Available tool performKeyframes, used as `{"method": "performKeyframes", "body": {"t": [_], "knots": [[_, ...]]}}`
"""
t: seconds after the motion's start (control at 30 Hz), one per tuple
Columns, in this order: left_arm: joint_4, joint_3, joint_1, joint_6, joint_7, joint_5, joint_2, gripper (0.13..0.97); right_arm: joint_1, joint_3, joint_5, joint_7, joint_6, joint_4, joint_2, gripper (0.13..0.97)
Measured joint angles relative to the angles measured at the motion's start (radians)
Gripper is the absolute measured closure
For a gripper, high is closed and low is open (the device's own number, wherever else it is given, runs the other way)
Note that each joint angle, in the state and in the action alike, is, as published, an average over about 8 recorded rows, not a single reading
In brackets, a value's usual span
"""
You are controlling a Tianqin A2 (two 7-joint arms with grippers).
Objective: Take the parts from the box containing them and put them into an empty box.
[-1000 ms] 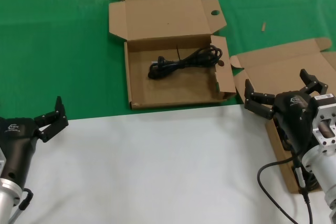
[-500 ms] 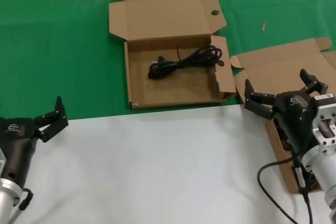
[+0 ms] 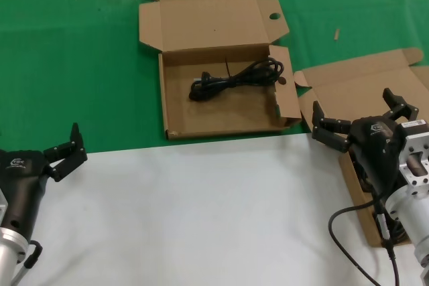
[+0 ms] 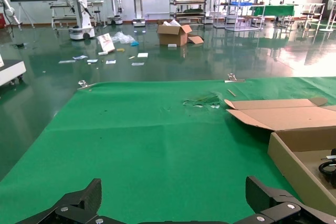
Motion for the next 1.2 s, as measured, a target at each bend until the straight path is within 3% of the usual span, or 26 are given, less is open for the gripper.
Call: {"method": "performKeyframes", "body": {"t": [1.2], "knots": [[0.000,0.000,0.000,0.000,0.000,0.000,0.000,0.132,0.000,0.000,0.000,0.000,0.000,0.000,0.000,0.129]]}}
